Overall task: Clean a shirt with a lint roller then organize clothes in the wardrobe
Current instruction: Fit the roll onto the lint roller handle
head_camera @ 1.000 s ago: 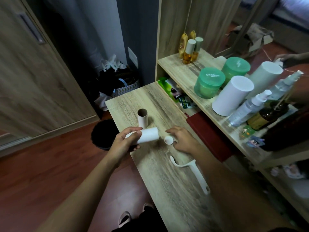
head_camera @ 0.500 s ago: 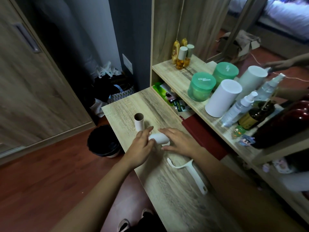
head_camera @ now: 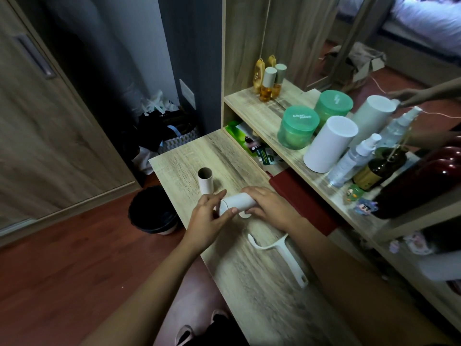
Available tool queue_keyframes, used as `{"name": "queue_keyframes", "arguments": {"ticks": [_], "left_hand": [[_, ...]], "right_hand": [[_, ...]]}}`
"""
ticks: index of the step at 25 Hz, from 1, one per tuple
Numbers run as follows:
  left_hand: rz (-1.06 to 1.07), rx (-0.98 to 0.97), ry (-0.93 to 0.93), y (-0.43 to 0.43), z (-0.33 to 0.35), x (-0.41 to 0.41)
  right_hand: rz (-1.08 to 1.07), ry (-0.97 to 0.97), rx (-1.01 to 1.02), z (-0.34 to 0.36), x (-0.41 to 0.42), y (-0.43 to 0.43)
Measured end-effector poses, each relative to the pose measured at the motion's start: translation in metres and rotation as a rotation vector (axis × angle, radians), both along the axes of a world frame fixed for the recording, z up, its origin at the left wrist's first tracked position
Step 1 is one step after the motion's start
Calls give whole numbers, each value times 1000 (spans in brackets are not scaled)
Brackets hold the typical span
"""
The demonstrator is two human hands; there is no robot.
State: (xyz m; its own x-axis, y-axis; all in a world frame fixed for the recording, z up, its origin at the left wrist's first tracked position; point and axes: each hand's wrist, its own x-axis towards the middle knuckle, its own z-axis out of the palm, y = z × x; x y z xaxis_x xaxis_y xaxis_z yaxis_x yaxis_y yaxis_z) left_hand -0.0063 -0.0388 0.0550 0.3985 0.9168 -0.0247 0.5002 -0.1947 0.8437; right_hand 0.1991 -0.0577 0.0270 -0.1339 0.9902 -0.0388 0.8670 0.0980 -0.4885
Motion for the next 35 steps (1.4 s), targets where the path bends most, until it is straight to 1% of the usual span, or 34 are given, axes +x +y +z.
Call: {"name": "queue_keyframes", "arguments": {"ticks": [5, 9, 13, 14, 16, 19, 23, 26, 29, 31, 35], "left_hand": [[48, -78, -93, 3, 2, -4], [115, -27, -57, 2, -3, -3], [202, 102, -45, 4, -14, -5], [220, 107, -36, 6, -17, -8], [251, 40, -1, 9, -26, -13], [184, -35, 144, 14, -47, -13], [75, -112, 239, 17, -75, 3], [-18, -74, 342, 14, -96, 13], [-29, -56, 387, 12, -109, 15], [-12, -69, 337, 11, -112, 14], [50, -108, 125, 13, -98, -5]], "right_hand": [[-26, 9, 0, -1, 4, -1], [-29, -6, 20, -2, 3, 2], [-67, 4, 12, -5, 9, 5], [-76, 6, 4, -6, 11, 5], [-93, 17, -4, -9, 16, 5], [-116, 42, 2, -11, 20, 7], [-122, 46, -11, -14, 23, 7], [-127, 47, 25, -12, 26, 4], [-132, 29, 46, -9, 28, 4], [-133, 12, 38, -8, 26, 5], [-133, -8, 59, -4, 9, 7]]}}
